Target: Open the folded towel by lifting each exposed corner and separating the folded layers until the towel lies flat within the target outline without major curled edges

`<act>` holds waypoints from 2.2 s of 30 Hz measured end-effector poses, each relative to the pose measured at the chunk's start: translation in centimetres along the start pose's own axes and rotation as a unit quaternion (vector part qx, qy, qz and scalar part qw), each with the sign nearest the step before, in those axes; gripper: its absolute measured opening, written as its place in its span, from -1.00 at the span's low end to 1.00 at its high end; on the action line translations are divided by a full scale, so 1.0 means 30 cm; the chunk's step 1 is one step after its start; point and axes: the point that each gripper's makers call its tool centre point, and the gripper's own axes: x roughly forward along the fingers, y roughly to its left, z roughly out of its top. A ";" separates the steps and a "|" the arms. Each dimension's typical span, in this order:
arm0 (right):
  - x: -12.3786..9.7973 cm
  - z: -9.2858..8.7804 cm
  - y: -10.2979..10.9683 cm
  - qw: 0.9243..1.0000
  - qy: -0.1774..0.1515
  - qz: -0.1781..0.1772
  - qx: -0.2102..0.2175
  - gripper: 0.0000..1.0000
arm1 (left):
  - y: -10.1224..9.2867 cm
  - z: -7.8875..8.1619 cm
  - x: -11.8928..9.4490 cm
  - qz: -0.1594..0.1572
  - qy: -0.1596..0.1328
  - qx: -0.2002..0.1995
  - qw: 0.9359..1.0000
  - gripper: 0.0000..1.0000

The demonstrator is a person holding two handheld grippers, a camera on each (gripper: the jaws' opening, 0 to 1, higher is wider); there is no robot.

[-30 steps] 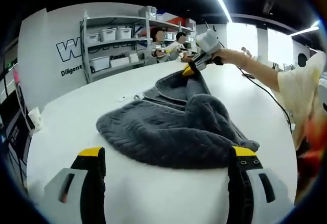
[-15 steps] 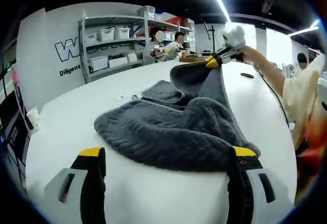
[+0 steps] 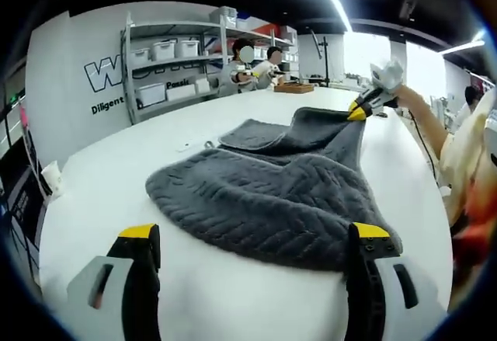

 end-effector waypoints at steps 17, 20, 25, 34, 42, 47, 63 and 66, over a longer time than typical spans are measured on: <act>-0.014 -0.154 0.131 0.998 0.038 0.031 0.032 -1.00 | 0.004 0.012 -0.011 0.004 -0.007 -0.001 1.000 0.97; -0.007 -0.157 0.136 0.998 0.031 0.027 0.040 -1.00 | 0.002 0.013 -0.011 0.003 -0.008 0.000 1.000 0.97; -0.017 -0.150 0.134 0.999 0.023 0.016 0.031 -1.00 | 0.002 0.014 -0.011 0.004 -0.009 -0.002 1.000 0.97; -0.067 -0.103 0.084 0.999 0.002 -0.009 0.054 -0.30 | 0.005 0.019 -0.014 0.005 -0.015 -0.007 1.000 0.97; -0.084 -0.010 0.078 0.997 -0.030 -0.013 0.074 0.30 | 0.021 0.024 -0.020 0.011 -0.022 -0.018 1.000 0.97; -0.074 0.040 0.135 0.996 -0.046 -0.009 0.080 0.79 | 0.024 0.023 -0.022 0.012 -0.022 -0.018 1.000 0.97; -0.107 0.105 0.258 0.990 -0.088 -0.011 0.110 0.99 | 0.009 0.052 -0.033 0.009 -0.035 -0.018 0.999 0.98; -0.110 0.097 0.273 0.988 -0.092 -0.008 0.125 0.99 | 0.014 0.070 -0.030 0.010 -0.037 -0.020 0.999 0.98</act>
